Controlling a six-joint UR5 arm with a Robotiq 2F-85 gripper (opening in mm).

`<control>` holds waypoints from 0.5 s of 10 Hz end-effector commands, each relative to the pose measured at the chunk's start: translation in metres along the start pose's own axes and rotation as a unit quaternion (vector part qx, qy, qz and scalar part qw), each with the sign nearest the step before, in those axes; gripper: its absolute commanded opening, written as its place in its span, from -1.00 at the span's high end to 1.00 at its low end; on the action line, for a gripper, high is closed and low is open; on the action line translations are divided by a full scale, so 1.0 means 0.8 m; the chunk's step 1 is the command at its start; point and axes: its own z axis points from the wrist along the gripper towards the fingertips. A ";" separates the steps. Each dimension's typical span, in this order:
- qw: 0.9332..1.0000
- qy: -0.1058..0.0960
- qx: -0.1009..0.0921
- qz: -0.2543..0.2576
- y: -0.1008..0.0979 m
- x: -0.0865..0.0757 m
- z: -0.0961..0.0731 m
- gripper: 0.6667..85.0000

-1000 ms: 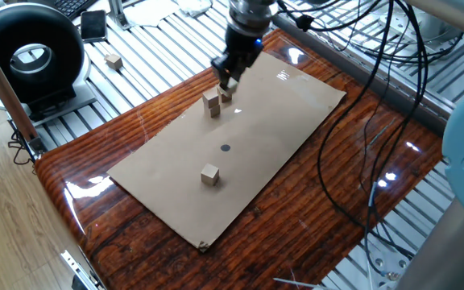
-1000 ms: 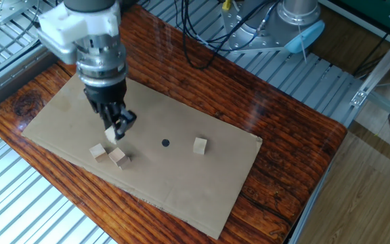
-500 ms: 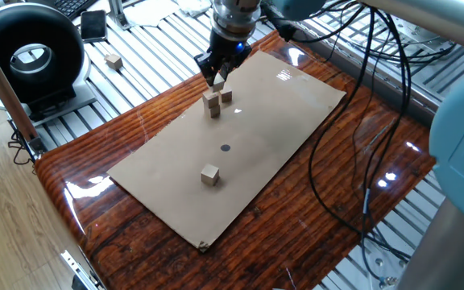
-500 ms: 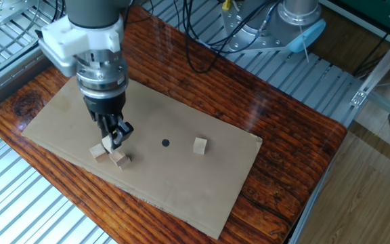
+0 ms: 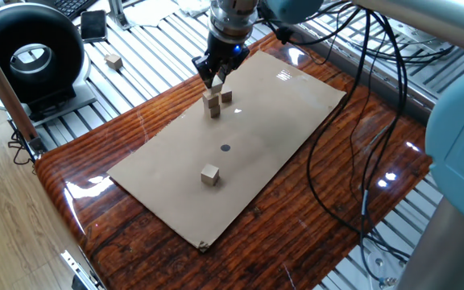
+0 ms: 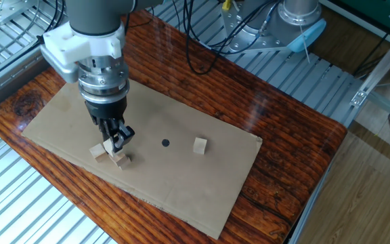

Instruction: Stack the blocks in a vertical line of five

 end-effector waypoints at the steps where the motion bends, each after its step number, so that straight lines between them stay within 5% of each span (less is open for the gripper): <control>1: 1.000 0.004 -0.006 -0.010 0.006 0.001 0.002 0.99; 5: 1.000 0.005 -0.006 -0.014 0.006 0.000 0.006 0.99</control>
